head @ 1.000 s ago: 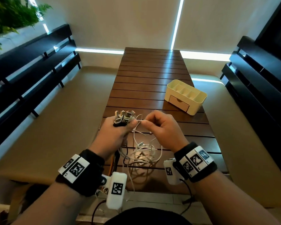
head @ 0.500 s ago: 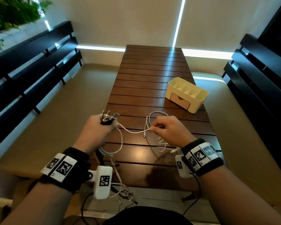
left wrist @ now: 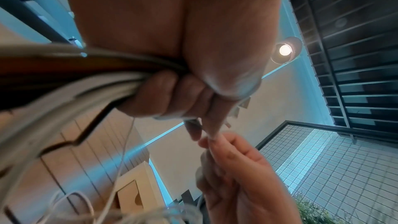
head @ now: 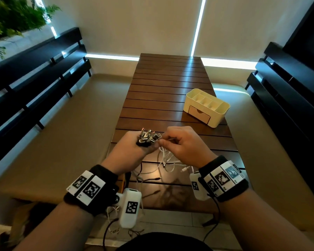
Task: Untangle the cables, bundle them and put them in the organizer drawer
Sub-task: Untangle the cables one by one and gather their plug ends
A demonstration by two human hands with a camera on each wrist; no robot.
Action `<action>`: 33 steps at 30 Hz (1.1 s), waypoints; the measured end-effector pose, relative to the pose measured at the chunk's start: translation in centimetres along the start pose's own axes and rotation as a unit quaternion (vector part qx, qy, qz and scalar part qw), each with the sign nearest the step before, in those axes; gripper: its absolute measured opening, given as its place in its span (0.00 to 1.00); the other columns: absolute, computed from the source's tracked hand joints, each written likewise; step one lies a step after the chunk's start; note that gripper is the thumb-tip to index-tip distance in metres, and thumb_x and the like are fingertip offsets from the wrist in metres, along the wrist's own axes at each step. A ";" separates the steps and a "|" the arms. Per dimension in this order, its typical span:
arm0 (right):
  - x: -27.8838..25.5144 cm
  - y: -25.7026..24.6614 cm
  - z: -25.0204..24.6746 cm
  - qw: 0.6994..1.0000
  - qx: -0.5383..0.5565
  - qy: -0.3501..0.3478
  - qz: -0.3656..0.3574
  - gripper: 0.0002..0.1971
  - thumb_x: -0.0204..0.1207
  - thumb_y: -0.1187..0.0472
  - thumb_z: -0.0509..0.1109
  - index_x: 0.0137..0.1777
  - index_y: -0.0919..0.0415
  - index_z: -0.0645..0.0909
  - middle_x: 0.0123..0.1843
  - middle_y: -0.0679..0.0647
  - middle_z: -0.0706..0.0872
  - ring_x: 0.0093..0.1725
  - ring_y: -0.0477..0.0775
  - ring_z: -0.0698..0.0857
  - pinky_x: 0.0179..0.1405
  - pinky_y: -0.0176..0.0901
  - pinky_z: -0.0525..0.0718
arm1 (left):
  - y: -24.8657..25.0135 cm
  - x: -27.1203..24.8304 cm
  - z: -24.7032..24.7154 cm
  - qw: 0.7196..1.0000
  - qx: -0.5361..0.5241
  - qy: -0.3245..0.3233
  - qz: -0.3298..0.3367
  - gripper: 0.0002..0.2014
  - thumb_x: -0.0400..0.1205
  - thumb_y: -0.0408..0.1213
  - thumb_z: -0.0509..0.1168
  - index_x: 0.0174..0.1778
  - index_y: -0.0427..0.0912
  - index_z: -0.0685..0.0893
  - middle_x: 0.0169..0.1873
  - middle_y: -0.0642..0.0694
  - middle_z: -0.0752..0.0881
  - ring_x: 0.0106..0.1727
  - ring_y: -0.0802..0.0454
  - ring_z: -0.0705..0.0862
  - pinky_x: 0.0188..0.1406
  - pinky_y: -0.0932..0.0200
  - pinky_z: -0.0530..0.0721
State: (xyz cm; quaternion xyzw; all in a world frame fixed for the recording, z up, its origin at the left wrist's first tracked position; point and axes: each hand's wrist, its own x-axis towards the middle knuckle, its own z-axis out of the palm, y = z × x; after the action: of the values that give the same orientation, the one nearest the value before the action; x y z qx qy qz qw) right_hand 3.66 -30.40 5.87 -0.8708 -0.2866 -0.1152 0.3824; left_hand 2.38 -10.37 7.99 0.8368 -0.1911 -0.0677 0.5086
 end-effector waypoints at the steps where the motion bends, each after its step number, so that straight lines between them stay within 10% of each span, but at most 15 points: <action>1: -0.2 -0.1 0.1 1.000 0.012 -0.003 0.005 0.04 0.81 0.59 0.72 0.45 0.57 0.87 0.37 0.44 0.83 0.35 0.47 0.81 0.35 0.34 0.78 | 0.0 -0.1 -0.1 1.000 0.017 0.003 0.002 0.12 0.82 0.44 0.72 0.33 0.50 0.82 0.23 0.59 0.81 0.26 0.64 0.74 0.27 0.66 0.70; 10: -3.4 3.8 1.1 0.975 0.031 -0.034 0.218 0.14 0.86 0.51 0.64 0.38 0.53 0.82 0.31 0.48 0.81 0.27 0.41 0.75 0.31 0.40 0.76 | -0.6 0.1 -4.6 0.978 -0.089 0.179 -0.059 0.08 0.80 0.45 0.73 0.34 0.54 0.89 0.21 0.56 0.76 0.25 0.50 0.71 0.33 0.47 0.73; 18: -0.8 1.5 -1.3 0.988 -0.009 0.033 0.148 0.06 0.85 0.59 0.68 0.48 0.55 0.85 0.37 0.44 0.83 0.37 0.41 0.81 0.36 0.28 0.76 | -3.0 -1.0 -2.9 0.972 0.011 0.196 -0.130 0.06 0.82 0.35 0.72 0.42 0.36 0.87 0.29 0.47 0.80 0.26 0.58 0.73 0.26 0.66 0.73; 22: -0.4 1.6 -1.3 0.988 -0.092 -0.043 0.118 0.06 0.84 0.58 0.68 0.47 0.55 0.86 0.38 0.39 0.80 0.38 0.38 0.79 0.40 0.33 0.72 | -1.6 -1.2 -2.2 0.963 -0.007 0.266 -0.042 0.06 0.83 0.35 0.71 0.41 0.49 0.85 0.29 0.55 0.82 0.27 0.65 0.79 0.30 0.64 0.76; 33: 1.6 -1.3 -1.0 0.998 -0.031 -0.025 -0.052 0.05 0.80 0.62 0.73 0.47 0.62 0.88 0.40 0.45 0.80 0.37 0.44 0.79 0.37 0.35 0.78 | -0.2 0.1 -0.4 0.996 0.006 0.068 0.056 0.03 0.82 0.35 0.73 0.45 0.41 0.86 0.30 0.59 0.85 0.31 0.64 0.80 0.32 0.69 0.75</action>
State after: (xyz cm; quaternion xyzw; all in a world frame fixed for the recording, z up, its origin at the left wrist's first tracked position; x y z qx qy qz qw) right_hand 4.19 -29.77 8.05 -0.8688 -0.3371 -0.1215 0.3418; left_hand 2.65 -10.01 7.98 0.8304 -0.2030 0.0186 0.5186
